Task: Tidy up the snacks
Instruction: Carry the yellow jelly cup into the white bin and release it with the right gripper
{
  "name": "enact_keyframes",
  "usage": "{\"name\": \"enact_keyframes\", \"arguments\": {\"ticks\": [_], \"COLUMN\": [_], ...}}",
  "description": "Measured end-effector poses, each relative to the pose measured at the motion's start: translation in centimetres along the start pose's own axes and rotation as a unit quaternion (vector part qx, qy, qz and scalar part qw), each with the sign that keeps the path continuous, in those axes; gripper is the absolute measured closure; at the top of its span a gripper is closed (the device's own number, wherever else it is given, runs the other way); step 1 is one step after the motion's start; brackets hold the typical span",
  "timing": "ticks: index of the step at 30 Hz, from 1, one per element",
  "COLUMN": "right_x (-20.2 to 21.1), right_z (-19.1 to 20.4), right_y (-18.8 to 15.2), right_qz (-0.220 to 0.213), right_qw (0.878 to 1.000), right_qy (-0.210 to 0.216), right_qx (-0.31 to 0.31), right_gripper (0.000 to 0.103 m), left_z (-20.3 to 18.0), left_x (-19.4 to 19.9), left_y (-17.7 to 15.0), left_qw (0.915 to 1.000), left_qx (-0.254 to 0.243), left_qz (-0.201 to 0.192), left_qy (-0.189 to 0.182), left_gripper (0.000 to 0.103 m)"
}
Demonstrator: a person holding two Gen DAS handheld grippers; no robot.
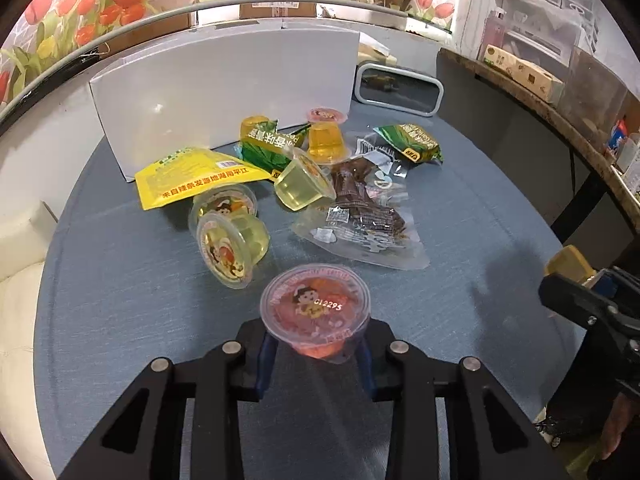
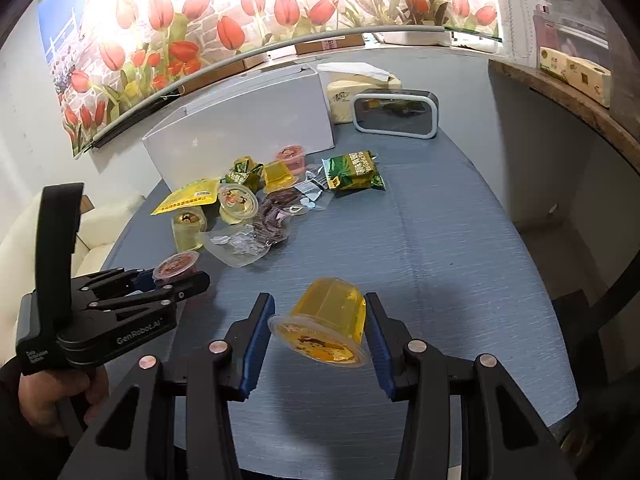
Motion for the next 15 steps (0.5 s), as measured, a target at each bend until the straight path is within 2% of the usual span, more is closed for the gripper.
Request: {"name": "enact_keyframes", "arguments": {"ticks": [9,15], "right_x": [0.2,0.3], "right_z": [1.5,4.4], "right_y": [0.4,4.1], "right_qz": [-0.006,-0.034], "right_qw": [1.0,0.998], "right_qy": [0.012,0.04], "right_qx": [0.01,0.033], "right_gripper": [0.054,0.054], "left_z": [0.6,2.9], "left_x": [3.2,7.5], "left_y": [0.0,2.6], "left_qw": [0.9995,0.9972], "left_qx": [0.009,0.011], "left_qz": [-0.029,-0.074], "left_qy": [-0.009,0.002], "left_gripper": [0.065,0.065]}}
Point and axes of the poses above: each gripper's, at about its wrist camera, not at the fingertips, and x roughly against the way its jaws point, z to its left, y to its top, the point moved 4 cm from there along -x, roughly the way its jaws point, and after that the axes turned 6 degrees about -x, right-handed, at the moved point
